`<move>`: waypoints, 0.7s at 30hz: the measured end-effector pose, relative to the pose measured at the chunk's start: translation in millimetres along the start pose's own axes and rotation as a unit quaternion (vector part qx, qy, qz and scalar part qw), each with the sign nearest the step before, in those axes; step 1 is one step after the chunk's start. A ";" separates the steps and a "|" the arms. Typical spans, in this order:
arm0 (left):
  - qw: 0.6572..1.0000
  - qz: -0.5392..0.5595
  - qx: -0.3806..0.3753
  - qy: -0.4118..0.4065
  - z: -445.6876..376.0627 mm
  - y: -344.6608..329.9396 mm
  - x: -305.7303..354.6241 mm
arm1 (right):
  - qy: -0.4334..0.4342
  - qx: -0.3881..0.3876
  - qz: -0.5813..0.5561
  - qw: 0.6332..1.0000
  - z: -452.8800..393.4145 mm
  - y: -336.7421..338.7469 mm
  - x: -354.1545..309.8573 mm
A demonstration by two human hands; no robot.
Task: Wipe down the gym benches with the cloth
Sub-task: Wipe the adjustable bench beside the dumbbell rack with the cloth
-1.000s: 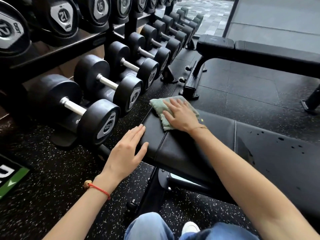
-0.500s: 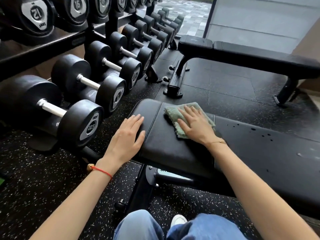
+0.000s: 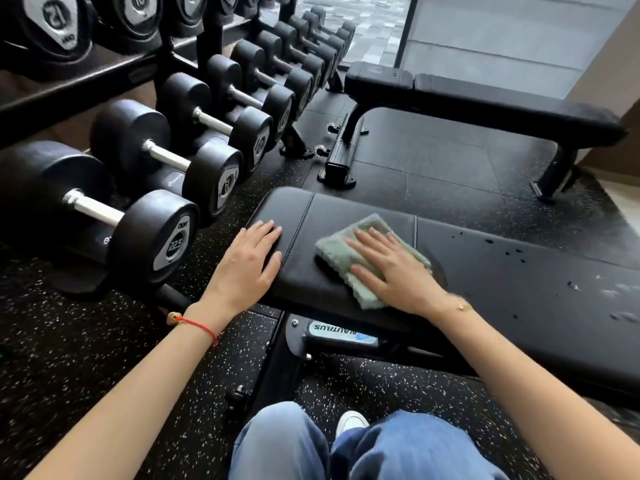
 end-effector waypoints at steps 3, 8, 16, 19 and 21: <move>1.000 0.003 0.013 0.002 22.0 12.8 -5.4 | 0.086 0.015 0.046 0.995 56.3 -4.8 -26.2; 0.999 0.009 0.042 0.015 59.7 28.5 -17.7 | 0.087 0.071 0.139 0.984 50.8 -6.2 -60.0; 0.998 0.041 0.037 0.001 71.4 32.1 -25.4 | 0.122 0.071 0.171 0.975 3.8 -20.8 -119.5; 0.998 0.039 0.041 0.001 72.5 32.5 -25.7 | 0.106 0.125 0.181 0.970 54.7 -7.1 -76.9; 0.998 0.040 0.042 0.004 73.8 31.0 -24.7 | 0.095 0.133 0.170 0.972 61.4 -4.0 -64.2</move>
Point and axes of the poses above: each hand's wrist, its own z-axis away from the middle knuckle, its own y-axis out of the back of the hand, x = y × z, the point moved 10 cm from there along -z, towards the middle knuckle, and after that the axes turned 5 degrees about z, right-handed, at the moved point
